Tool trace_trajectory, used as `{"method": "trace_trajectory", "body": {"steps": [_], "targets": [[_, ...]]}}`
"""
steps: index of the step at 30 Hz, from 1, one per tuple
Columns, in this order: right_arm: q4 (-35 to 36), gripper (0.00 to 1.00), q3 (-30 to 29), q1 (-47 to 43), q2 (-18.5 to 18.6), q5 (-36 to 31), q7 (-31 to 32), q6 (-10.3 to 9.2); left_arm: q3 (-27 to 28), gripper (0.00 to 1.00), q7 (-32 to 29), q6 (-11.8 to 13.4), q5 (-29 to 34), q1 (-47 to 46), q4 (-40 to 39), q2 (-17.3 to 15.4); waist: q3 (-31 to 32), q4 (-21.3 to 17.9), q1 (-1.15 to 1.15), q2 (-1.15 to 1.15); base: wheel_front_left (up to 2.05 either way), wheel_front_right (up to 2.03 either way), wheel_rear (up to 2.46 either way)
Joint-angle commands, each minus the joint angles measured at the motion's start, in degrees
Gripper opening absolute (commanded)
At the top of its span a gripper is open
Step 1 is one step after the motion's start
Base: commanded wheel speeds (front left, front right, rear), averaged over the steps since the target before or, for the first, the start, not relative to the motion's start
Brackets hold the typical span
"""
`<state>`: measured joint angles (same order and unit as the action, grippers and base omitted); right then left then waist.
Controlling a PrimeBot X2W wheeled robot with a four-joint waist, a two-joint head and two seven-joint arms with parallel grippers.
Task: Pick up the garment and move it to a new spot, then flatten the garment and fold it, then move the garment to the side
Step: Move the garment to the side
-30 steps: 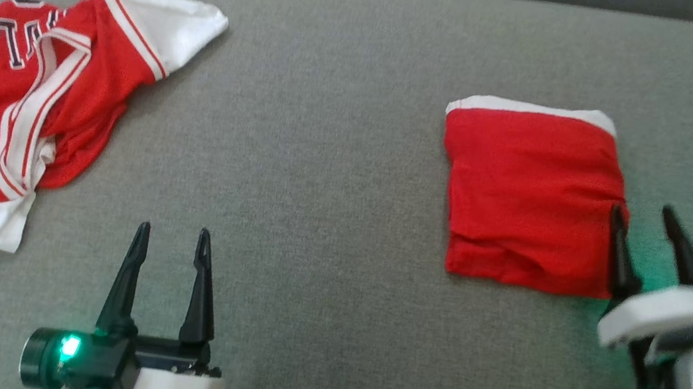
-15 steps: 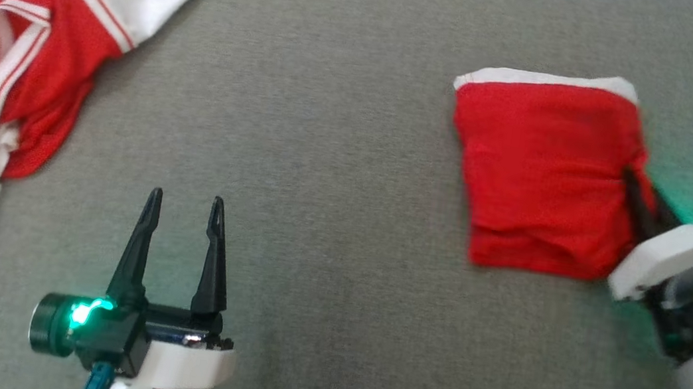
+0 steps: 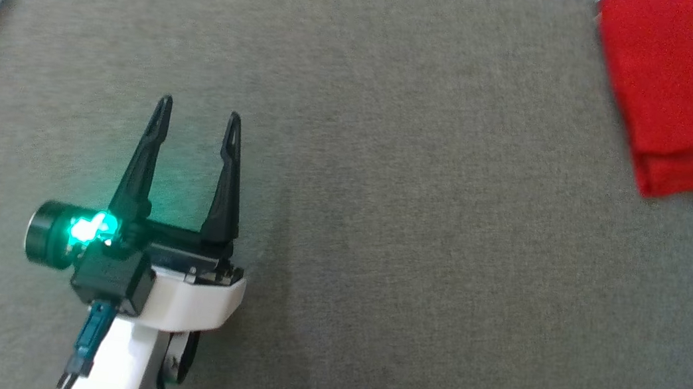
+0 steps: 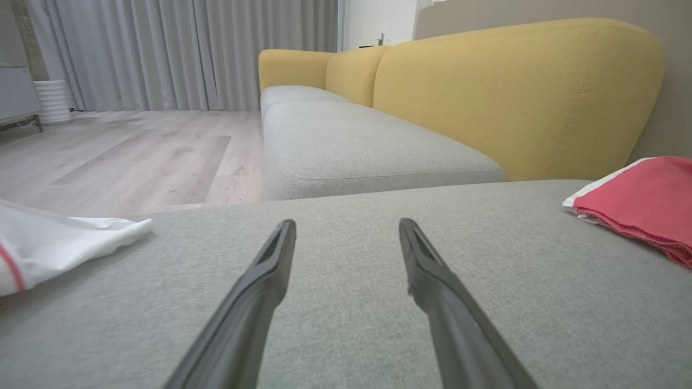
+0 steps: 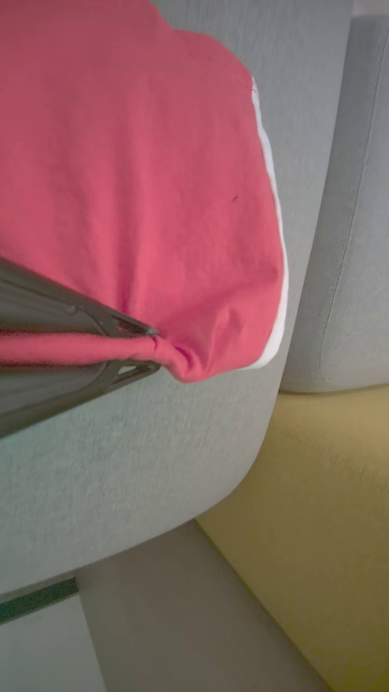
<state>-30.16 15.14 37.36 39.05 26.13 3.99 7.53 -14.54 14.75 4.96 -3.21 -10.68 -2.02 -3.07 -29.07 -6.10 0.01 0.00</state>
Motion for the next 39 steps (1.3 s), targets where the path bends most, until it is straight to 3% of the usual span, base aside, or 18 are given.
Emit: {"method": "trace_trajectory", "body": {"steps": [1, 10, 17, 19, 20, 22, 23, 24, 25, 26, 32, 39], "targets": [[0.7, 0.00, -0.1, 0.2, 2.6, -0.2, -0.5, -0.04, 1.8, 1.00, 0.2, -0.2, 0.8, -0.5, -1.9, -0.4, -2.6, -2.1, -0.01, 0.00, 0.00, 0.00, 0.00], [-4.2, 0.00, -1.8, 6.2, 6.3, -3.4, -1.9, -0.04, 1.1, 1.00, 0.2, -1.1, 0.8, -3.5, -1.6, -0.2, -5.5, -1.3, -0.01, 0.00, 0.00, 0.00, 0.00], [-6.4, 0.00, -4.9, 7.0, 6.9, -6.3, -1.3, -0.04, 1.3, 1.00, 0.2, -0.9, 0.2, -3.7, -1.5, 0.0, -5.8, 0.0, -0.01, 0.00, 0.00, 0.00, 0.00], [-6.6, 0.37, -5.8, 6.8, 6.4, -7.0, -0.7, -0.04, 1.1, 1.00, 0.2, -0.8, 0.1, -3.7, -1.5, 0.0, -5.7, 0.3, -0.01, 0.00, 0.00, 0.00, 0.00], [-6.6, 0.44, -6.1, 6.6, 6.1, -7.4, -0.5, -0.04, 1.1, 1.00, 0.2, -0.8, 0.0, -3.7, -1.4, 0.0, -5.5, 0.4, -0.01, 0.00, 0.00, 0.00, 0.00], [-6.3, 0.29, -6.7, 6.4, 6.0, -8.9, -0.4, -0.04, 1.2, 1.00, 0.2, -0.8, -0.1, -3.8, -1.3, 0.0, -5.3, 0.6, -0.01, 0.00, 0.00, 0.00, 0.00], [-6.3, 0.04, -7.0, 6.3, 5.9, -9.8, -0.3, -0.04, 1.2, 1.00, 0.2, -0.8, -0.1, -3.8, -1.3, 0.1, -5.2, 0.7, -0.01, 0.00, 0.00, 0.00, 0.00], [-6.3, 0.06, -7.6, 6.2, 5.7, -10.4, -0.3, -0.04, 1.3, 1.00, 0.2, -0.8, -0.1, -3.9, -1.4, 0.1, -5.2, 0.8, -0.01, 0.00, 0.00, 0.00, 0.00], [-6.4, 0.26, -8.4, 6.2, 5.6, -11.1, -0.2, -0.04, 1.3, 1.00, 0.2, -0.8, 0.0, -3.9, -1.3, 0.1, -5.0, 1.0, -0.01, 0.00, 0.00, 0.00, 0.00], [-6.4, 1.00, -9.0, 6.1, 5.5, -12.2, -0.2, -0.04, 1.3, 1.00, 0.3, -0.8, 0.0, -3.9, -1.3, 0.1, -4.8, 1.2, -0.01, 0.00, 0.00, 0.00, 0.00], [-4.8, 1.00, -11.6, 5.5, 2.3, -16.5, -1.3, -0.04, 1.7, 1.00, 0.3, -0.7, -0.1, -2.9, -1.0, 0.1, -2.3, 1.8, -0.01, 0.00, 0.00, 0.00, 0.00], [2.3, 1.00, -10.7, -1.0, -8.4, -15.5, -4.5, -0.04, 2.1, 1.00, 0.3, 0.2, -1.1, 0.4, 0.2, 0.2, 5.5, 3.5, -0.01, 0.00, 0.00, 0.00, 0.00]]}}
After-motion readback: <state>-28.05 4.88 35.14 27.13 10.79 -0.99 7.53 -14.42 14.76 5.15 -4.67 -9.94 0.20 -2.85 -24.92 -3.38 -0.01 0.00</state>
